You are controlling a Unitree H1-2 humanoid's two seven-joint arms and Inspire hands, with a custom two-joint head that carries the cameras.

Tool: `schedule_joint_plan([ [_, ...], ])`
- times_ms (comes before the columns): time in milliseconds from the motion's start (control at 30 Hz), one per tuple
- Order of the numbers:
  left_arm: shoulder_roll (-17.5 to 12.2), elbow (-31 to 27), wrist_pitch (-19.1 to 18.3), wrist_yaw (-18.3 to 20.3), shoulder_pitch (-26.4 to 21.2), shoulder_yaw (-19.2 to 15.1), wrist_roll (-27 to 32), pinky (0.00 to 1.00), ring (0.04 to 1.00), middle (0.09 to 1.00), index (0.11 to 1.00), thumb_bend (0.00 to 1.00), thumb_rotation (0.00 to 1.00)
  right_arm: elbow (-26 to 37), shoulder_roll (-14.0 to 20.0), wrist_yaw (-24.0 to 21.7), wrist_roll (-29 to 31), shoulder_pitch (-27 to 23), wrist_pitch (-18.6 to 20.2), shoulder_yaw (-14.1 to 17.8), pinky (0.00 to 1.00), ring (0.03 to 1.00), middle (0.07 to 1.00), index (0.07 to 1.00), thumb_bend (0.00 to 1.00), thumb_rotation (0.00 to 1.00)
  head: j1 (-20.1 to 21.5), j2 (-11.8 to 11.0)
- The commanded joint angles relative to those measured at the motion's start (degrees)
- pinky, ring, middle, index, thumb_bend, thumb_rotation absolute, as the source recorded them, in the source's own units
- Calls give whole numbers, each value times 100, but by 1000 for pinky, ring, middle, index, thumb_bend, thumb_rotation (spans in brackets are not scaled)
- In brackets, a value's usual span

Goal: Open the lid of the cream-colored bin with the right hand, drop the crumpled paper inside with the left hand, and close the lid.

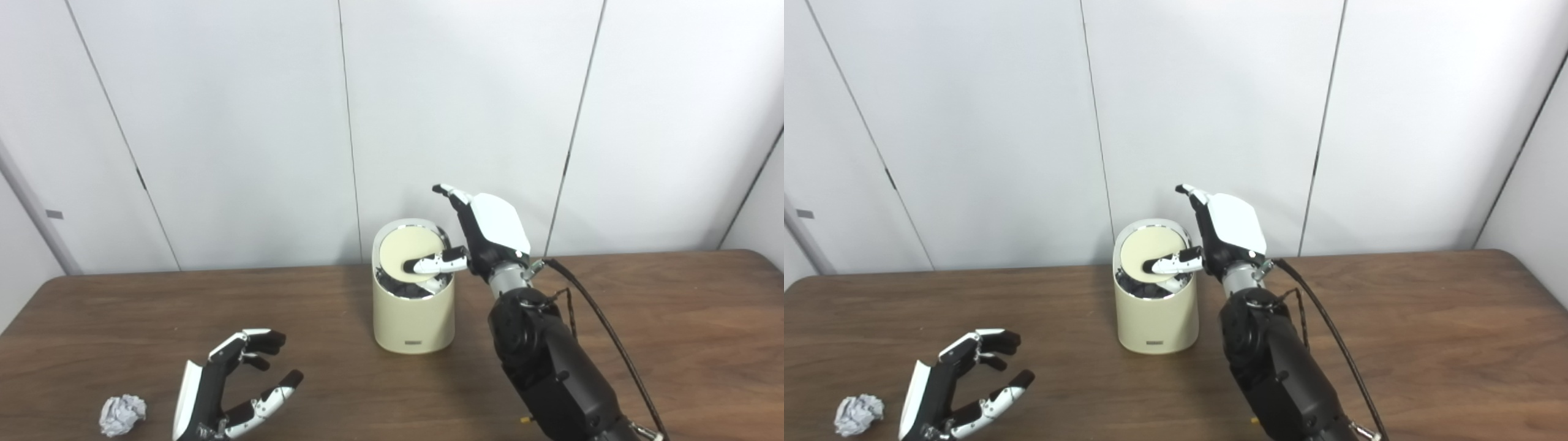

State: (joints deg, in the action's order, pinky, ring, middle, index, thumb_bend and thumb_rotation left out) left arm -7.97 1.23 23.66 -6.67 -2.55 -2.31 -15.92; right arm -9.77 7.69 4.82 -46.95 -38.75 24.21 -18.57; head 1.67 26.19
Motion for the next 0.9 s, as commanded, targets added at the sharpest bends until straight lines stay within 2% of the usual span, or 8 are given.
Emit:
schedule_joint_plan([
  [0,102,70,172,-77,91,61,10,514,616,635,619,763,241,-67,152,-54,-205,-56,54,-54,806,849,856,853,965,234,12,12],
  [167,95,81,177,-73,83,61,28,513,615,635,618,763,248,-101,194,7,-198,-53,8,-93,793,835,849,846,960,193,17,10],
  [267,88,92,196,-88,80,61,6,511,614,634,617,761,246,-78,186,21,-149,-39,9,-79,787,831,844,843,967,211,18,12],
  [367,82,97,198,-77,79,58,15,514,616,635,617,761,247,-31,140,11,-53,-19,33,-15,801,842,853,850,958,348,29,11],
  [433,70,106,211,-82,76,59,12,513,613,632,615,752,235,-15,120,24,13,-7,-20,22,815,858,865,855,942,527,31,8],
  [533,64,76,177,-63,85,57,28,512,611,634,615,749,235,49,104,-5,91,13,-63,55,828,874,877,863,922,686,36,10],
  [733,58,32,145,-39,100,51,49,510,611,634,615,748,228,175,108,-69,155,44,-138,70,836,883,880,868,868,861,49,15],
  [867,51,32,148,-36,108,51,50,508,610,633,615,747,227,242,110,-96,174,80,-156,83,834,881,878,867,857,880,52,21],
])
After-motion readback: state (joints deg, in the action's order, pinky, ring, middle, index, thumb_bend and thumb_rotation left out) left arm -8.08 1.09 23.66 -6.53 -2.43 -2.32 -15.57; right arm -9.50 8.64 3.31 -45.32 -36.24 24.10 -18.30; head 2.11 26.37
